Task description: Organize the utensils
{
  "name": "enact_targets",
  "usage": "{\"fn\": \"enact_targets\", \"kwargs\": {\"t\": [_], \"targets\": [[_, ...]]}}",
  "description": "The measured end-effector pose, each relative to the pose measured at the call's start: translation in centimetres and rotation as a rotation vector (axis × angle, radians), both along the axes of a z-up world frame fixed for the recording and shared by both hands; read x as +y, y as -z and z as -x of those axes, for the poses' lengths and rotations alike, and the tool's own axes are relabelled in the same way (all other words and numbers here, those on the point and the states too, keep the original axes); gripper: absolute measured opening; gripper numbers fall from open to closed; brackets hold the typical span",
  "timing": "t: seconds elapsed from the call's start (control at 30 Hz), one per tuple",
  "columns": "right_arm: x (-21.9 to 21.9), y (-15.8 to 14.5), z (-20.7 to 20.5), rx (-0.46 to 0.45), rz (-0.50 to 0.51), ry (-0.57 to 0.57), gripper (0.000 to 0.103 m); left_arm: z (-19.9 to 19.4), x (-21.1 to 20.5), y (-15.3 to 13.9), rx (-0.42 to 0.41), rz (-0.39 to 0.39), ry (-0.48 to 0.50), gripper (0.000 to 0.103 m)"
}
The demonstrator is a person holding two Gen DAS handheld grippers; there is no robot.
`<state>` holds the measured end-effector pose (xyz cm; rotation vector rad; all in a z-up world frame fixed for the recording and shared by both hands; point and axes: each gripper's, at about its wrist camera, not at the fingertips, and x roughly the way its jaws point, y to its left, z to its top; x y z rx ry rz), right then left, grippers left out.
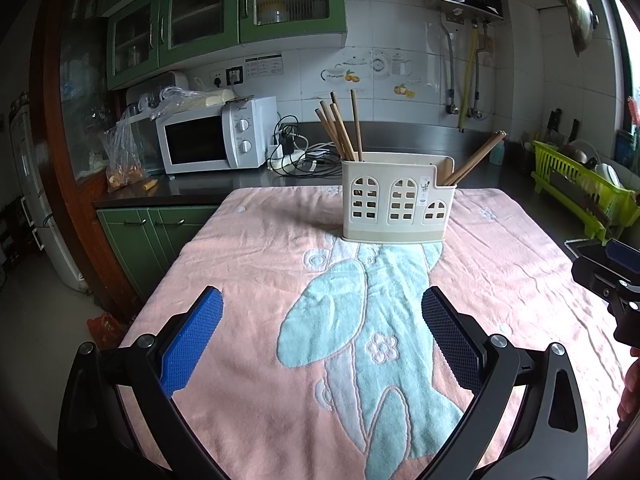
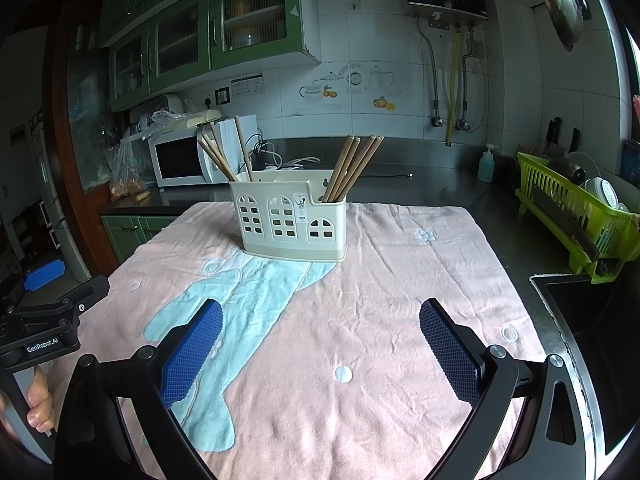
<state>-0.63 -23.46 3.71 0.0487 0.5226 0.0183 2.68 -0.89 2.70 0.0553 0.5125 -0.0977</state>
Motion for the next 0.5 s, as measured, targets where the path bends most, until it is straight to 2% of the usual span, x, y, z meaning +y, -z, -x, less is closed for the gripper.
{"fn": "enact_targets", "kwargs": {"t": [0.2, 0.5], "targets": [[-0.01, 0.0, -0.06, 0.002, -0.001, 0.0, 0.096, 0.45, -0.04, -0.22, -0.027, -0.003, 0.009, 0.098], [0.0, 0.13, 0.0, 0.002, -0.001, 0.001, 0.096, 0.35, -0.01, -0.11, -0.01, -0.002, 0.019, 0.098]]}}
